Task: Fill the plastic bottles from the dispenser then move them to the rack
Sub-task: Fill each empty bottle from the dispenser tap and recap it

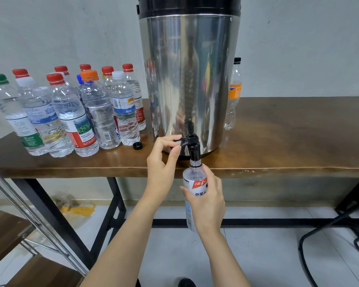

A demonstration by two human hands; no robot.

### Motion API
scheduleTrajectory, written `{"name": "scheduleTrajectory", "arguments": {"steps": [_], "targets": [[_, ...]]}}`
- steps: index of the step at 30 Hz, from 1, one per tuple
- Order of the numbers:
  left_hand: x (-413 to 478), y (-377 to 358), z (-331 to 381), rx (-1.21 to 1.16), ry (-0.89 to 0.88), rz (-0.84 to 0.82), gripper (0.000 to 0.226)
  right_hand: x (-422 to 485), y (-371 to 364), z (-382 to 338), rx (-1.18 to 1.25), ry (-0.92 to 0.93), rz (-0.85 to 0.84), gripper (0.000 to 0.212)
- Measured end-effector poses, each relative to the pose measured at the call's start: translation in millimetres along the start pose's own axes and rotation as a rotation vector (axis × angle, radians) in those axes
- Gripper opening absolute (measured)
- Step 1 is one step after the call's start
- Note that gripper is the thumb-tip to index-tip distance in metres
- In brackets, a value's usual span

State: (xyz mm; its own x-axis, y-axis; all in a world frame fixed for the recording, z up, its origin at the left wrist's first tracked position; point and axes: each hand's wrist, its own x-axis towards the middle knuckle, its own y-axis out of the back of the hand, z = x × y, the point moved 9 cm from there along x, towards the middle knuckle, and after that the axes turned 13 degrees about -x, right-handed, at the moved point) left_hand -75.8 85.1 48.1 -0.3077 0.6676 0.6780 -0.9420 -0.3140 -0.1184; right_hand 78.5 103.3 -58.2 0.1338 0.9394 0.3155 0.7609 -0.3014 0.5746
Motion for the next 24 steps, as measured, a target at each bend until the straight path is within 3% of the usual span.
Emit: {"name": "scheduleTrajectory", "arguments": {"steps": [6,24], "targets": [[0.1,1.0,-1.9,0.008,0.006,0.005,0.004,0.3,-0.4,-1.2,-0.005,0.004,0.002,0.08],[-0.8,0.5,-1.2,0.003,0.027,0.009,0.011,0.6,-0.3,-0.3,0.001,0.005,-0.004,0.079]]}}
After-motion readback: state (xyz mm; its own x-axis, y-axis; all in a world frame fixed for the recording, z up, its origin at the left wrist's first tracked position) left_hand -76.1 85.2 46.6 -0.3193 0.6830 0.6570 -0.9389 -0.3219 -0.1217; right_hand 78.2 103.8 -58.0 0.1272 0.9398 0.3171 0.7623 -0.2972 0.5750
